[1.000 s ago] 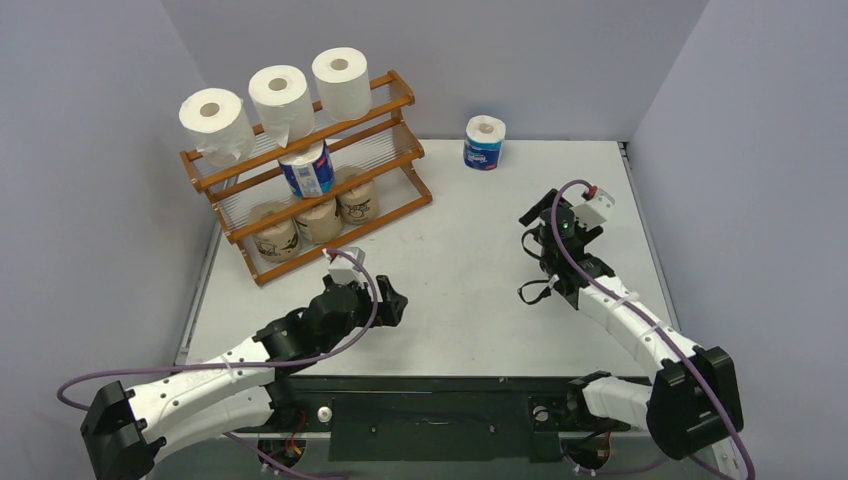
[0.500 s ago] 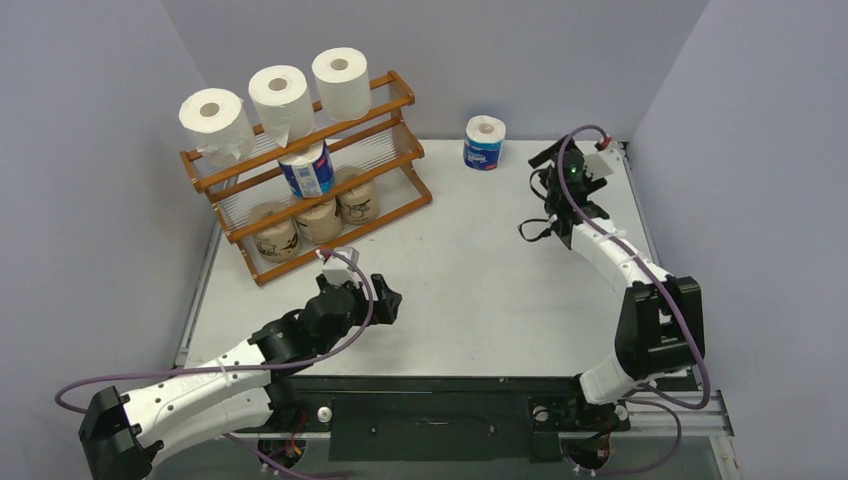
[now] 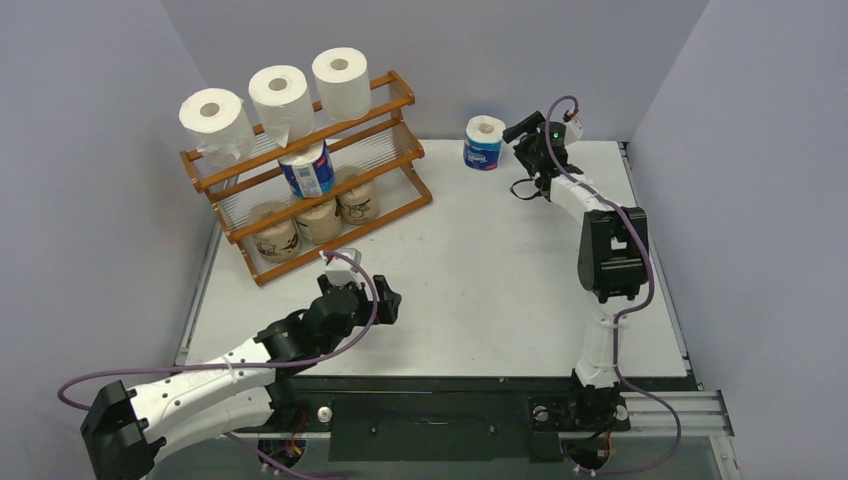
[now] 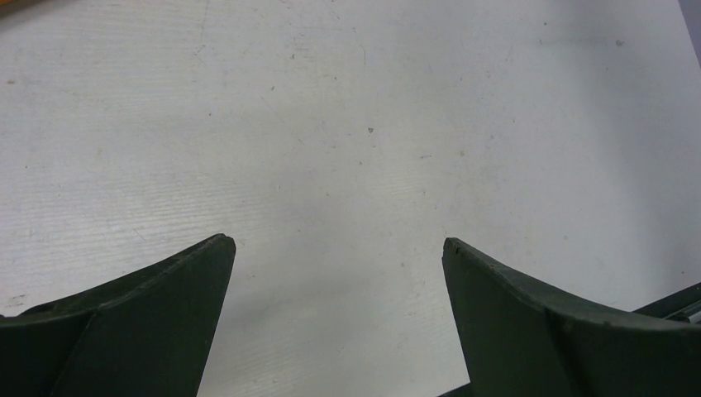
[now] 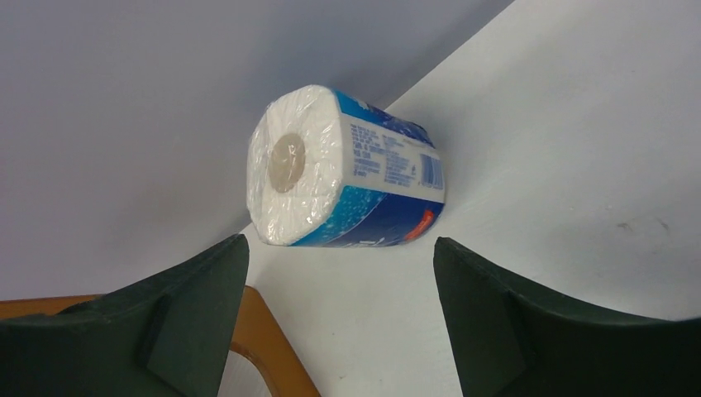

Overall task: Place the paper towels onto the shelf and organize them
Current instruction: Move the paper towel to the center of the board.

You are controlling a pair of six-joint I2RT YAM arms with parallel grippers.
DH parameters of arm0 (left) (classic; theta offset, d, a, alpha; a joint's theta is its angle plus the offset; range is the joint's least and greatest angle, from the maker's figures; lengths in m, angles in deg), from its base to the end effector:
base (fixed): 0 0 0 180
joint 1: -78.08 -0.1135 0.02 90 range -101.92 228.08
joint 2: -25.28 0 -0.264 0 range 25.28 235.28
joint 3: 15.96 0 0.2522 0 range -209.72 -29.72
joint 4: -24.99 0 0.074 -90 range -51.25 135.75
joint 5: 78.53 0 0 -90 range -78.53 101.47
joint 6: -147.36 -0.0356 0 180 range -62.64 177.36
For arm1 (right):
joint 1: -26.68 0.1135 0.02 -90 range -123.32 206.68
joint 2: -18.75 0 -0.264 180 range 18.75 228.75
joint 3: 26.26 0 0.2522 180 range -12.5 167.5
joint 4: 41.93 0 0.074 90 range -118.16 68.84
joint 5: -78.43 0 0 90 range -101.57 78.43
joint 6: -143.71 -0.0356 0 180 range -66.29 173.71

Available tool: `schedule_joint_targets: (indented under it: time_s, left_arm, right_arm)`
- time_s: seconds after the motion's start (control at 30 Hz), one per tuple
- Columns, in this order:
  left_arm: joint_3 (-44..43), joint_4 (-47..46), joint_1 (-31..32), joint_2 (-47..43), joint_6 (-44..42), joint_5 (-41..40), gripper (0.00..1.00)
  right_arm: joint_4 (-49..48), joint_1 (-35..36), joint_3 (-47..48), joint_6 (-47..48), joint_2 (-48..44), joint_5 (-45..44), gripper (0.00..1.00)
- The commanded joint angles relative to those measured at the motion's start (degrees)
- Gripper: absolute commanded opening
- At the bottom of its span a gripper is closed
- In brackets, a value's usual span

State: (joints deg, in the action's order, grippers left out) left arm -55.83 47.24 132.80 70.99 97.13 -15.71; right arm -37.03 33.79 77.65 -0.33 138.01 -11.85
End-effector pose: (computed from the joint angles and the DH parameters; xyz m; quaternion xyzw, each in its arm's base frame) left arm 0.1171 -0.1374 0.2271 -0.0114 0.8422 -0.2303 0.4874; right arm 0.4913 0.0611 0.2391 0.3280 0.7520 0.2891 0.4933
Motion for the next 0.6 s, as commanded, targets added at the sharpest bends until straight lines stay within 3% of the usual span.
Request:
schedule_joint_targets:
  time_s: [0.0,0.57]
  left_arm:
    - [-0.05,-5.83,0.17,1.68,-1.05,-0.15,0.96]
    - [-0.43,-10.93,-0.45,7.96,-3.23,0.46,0.96]
  right_arm:
    - [0.0,-0.49,7.71,-1.46,2.87,7.05,0.78]
    - [7.19,0.08,23.02,-1.39,14.99,6.01,0.77]
